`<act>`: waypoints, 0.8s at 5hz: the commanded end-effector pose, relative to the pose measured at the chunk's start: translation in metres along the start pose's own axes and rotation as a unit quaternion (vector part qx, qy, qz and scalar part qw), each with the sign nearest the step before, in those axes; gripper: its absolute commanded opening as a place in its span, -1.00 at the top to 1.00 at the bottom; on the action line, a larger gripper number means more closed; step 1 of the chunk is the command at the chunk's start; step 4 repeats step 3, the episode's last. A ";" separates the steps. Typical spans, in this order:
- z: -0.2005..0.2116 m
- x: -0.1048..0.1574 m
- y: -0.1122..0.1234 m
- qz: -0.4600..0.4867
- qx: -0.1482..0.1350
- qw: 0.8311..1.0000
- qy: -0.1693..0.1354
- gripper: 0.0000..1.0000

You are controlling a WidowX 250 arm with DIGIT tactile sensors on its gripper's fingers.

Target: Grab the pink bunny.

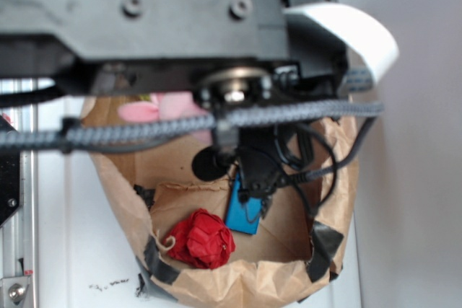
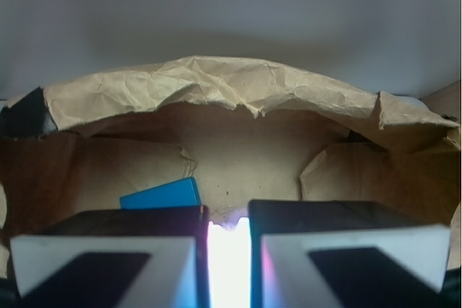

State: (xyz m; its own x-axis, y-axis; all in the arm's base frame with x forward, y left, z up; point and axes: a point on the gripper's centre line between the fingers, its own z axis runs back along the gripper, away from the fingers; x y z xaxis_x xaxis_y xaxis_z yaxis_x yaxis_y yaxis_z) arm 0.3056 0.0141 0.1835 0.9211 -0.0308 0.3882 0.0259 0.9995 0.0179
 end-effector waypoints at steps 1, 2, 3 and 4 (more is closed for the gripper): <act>0.034 0.008 0.019 0.000 -0.009 0.999 -0.047 1.00; 0.033 0.005 0.019 0.002 -0.008 0.998 -0.057 1.00; 0.032 0.005 0.019 -0.004 -0.001 0.999 -0.047 1.00; 0.032 0.005 0.019 -0.004 -0.001 0.999 -0.047 1.00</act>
